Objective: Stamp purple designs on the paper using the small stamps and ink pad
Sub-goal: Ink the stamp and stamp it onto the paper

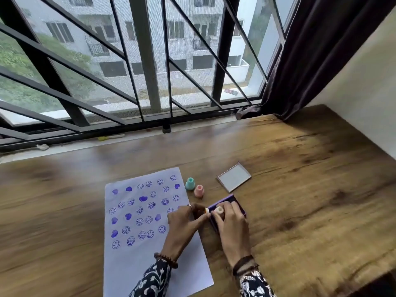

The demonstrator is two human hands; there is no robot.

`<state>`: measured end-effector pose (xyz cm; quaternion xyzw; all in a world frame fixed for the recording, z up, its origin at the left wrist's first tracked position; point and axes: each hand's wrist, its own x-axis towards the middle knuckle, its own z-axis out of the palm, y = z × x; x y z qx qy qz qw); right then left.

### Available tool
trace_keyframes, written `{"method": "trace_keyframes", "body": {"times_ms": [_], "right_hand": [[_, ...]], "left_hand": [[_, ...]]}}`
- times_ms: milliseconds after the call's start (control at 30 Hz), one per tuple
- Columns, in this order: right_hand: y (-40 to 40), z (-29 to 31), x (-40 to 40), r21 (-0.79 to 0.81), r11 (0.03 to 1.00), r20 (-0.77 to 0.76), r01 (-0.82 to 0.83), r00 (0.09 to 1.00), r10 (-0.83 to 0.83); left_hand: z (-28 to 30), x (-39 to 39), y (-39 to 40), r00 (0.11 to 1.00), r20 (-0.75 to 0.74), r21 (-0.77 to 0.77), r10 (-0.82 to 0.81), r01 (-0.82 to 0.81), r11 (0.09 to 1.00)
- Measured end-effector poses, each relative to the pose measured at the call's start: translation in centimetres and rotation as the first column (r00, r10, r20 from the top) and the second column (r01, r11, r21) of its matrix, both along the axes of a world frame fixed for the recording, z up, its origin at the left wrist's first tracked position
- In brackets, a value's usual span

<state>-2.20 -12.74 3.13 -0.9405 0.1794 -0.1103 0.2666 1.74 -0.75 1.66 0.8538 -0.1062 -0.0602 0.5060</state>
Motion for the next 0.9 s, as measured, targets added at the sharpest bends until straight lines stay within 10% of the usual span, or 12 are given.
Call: {"method": "trace_keyframes", "body": {"times_ms": [400, 533, 667, 900], "right_hand": [[-0.8, 0.3, 0.3, 0.318, 0.942, 0.015, 0.106, 0.993, -0.116], [3.0, 1.0, -1.6, 0.610, 0.787, 0.016, 0.096, 0.991, -0.133], [8.1, 0.1, -3.3, 0.915, 0.395, -0.027, 0.076, 0.991, -0.129], [9.0, -1.5, -3.3, 0.935, 0.351, -0.005, 0.058, 0.989, -0.150]], "left_hand": [[0.0, -2.6, 7.6, 0.948, 0.310, 0.224, -0.065, -0.006, 0.975], [-0.3, -3.5, 10.3, 0.955, 0.291, 0.272, -0.053, -0.029, 0.962], [-0.8, -4.7, 12.7, 0.950, 0.311, 0.262, -0.020, -0.065, 0.963], [-1.6, -6.3, 17.7, 0.933, 0.355, 0.260, 0.052, -0.152, 0.953]]}}
